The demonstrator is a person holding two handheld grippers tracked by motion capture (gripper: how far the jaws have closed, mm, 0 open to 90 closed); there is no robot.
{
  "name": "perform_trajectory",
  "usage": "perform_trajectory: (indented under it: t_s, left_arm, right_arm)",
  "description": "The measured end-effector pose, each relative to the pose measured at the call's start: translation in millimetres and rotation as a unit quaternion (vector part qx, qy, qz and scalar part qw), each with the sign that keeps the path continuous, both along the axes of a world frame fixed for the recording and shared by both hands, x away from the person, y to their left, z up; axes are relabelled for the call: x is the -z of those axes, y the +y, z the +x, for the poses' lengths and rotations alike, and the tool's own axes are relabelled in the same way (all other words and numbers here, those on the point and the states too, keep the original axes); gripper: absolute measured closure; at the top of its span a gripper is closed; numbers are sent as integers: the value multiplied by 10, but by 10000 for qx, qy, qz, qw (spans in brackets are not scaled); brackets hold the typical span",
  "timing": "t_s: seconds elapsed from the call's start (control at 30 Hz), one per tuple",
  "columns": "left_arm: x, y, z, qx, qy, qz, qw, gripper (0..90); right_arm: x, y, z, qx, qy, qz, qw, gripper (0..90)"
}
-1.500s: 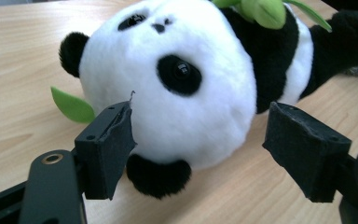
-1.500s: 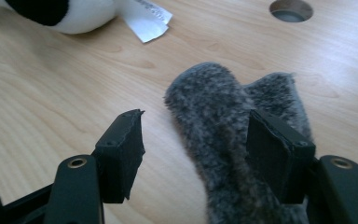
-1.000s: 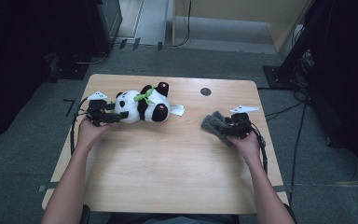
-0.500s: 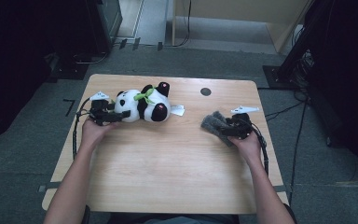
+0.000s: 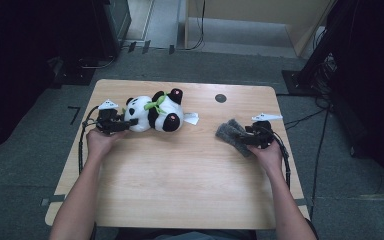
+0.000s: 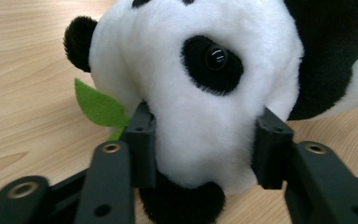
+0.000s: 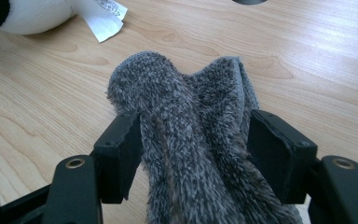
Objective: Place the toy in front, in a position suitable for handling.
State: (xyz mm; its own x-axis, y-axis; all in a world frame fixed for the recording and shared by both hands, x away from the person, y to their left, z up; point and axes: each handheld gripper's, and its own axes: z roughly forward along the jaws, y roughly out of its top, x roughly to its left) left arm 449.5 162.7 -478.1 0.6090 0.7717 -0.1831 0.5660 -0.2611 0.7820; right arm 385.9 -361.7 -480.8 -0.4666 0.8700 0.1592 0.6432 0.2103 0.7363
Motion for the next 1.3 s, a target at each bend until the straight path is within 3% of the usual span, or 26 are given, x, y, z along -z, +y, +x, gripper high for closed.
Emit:
perform_trajectory:
  t_s: [0.17, 0.4, 0.67, 1.1, 1.3]
  left_arm:
    - [-23, -28, -31, -22, 1, 17, 10000, 610]
    - [-59, -43, -125, -114, -8, -321, 9994, 666]
    - [-183, -78, -290, 5, -46, -627, 9980, 672]
    - [-268, -191, -516, 143, -39, -631, 9979, 669]
    - [-283, -262, -640, 196, -3, -664, 9976, 667]
  right_arm:
    - [5, -15, -6, 24, 0, 28, 10000, 365]
    - [-10, -57, -15, 70, -36, 71, 9999, 368]
    - [44, -52, 7, 58, 49, 9, 10000, 365]
    - [199, -27, 61, 2, 153, -243, 9996, 375]
    - [222, -42, 83, -46, 210, -227, 9995, 492]
